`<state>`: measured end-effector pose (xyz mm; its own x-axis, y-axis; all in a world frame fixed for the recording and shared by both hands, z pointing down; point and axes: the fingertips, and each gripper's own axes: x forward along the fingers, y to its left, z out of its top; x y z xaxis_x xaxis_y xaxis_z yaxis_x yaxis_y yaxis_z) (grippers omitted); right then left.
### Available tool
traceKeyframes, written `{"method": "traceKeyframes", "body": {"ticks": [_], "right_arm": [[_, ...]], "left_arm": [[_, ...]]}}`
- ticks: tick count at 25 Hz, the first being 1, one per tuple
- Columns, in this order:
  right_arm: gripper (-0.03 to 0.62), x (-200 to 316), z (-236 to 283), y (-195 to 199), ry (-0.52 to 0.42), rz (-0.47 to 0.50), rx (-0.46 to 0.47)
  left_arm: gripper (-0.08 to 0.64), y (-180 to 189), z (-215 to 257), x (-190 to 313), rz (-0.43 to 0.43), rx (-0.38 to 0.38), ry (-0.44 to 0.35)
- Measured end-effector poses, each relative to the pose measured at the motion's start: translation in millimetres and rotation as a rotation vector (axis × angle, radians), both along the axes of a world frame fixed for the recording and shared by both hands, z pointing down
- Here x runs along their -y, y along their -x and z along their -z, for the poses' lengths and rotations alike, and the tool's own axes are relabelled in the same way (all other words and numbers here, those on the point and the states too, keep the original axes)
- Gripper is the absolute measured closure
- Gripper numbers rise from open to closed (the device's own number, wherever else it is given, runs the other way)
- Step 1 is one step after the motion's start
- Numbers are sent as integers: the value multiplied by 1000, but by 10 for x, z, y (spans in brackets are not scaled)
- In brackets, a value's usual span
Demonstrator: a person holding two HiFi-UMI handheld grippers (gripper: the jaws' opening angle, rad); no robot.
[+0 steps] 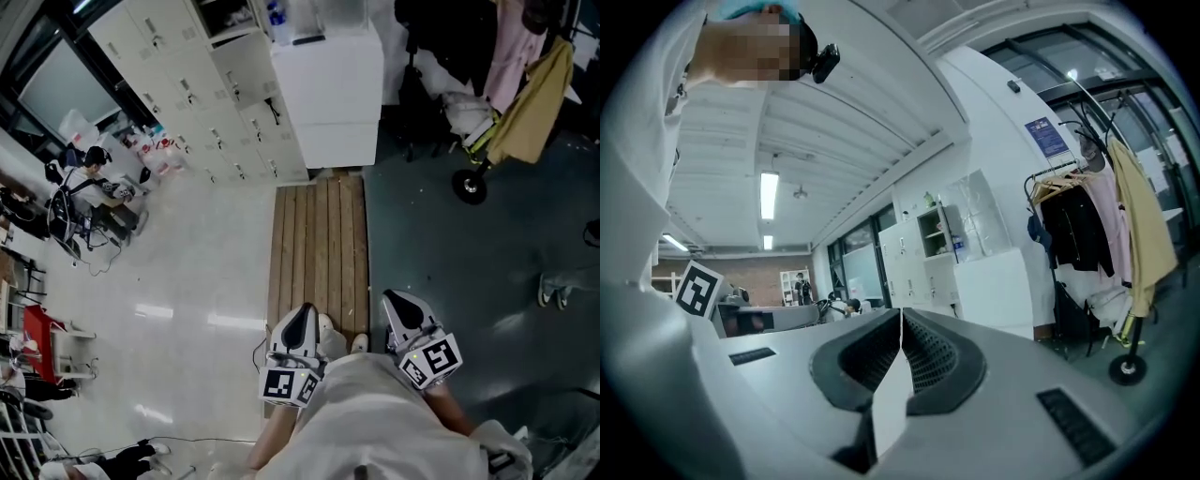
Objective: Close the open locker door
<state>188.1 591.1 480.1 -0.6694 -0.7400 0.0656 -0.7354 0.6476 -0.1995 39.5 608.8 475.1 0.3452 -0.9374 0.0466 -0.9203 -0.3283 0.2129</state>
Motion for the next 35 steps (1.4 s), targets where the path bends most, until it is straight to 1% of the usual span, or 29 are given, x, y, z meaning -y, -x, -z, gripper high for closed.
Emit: {"method": "traceKeyframes", "body": {"ticks": [7,10,12,15,17,19,22,26,32,35], "right_arm": [[563,11,18,-180,10,-38,10],[563,84,8,-180,14,-45,7],[563,184,66,-159,5,-48,17],[563,435,184,-124,-10,-49,28],[563,680,272,-70,-30,-50,20],[563,903,272,-4,-35,-50,10],[563,1196,216,77,-10,-50,7],[563,1550,178,208,9,-58,-4],[563,2038,78,394,19,-76,-6],[563,2208,43,559,30,-76,31]], "left_arm": [[540,12,70,71,28,-4,-6],[540,44,58,144,33,-16,-1],[540,63,79,237,28,-3,-10],[540,117,226,474,24,33,-47],[540,205,356,683,30,38,-86],[540,320,385,857,45,33,-105],[540,456,285,1082,65,21,-79],[540,612,164,1445,58,8,-49],[540,816,167,1996,31,26,-75],[540,950,171,2180,23,32,-85]]}}
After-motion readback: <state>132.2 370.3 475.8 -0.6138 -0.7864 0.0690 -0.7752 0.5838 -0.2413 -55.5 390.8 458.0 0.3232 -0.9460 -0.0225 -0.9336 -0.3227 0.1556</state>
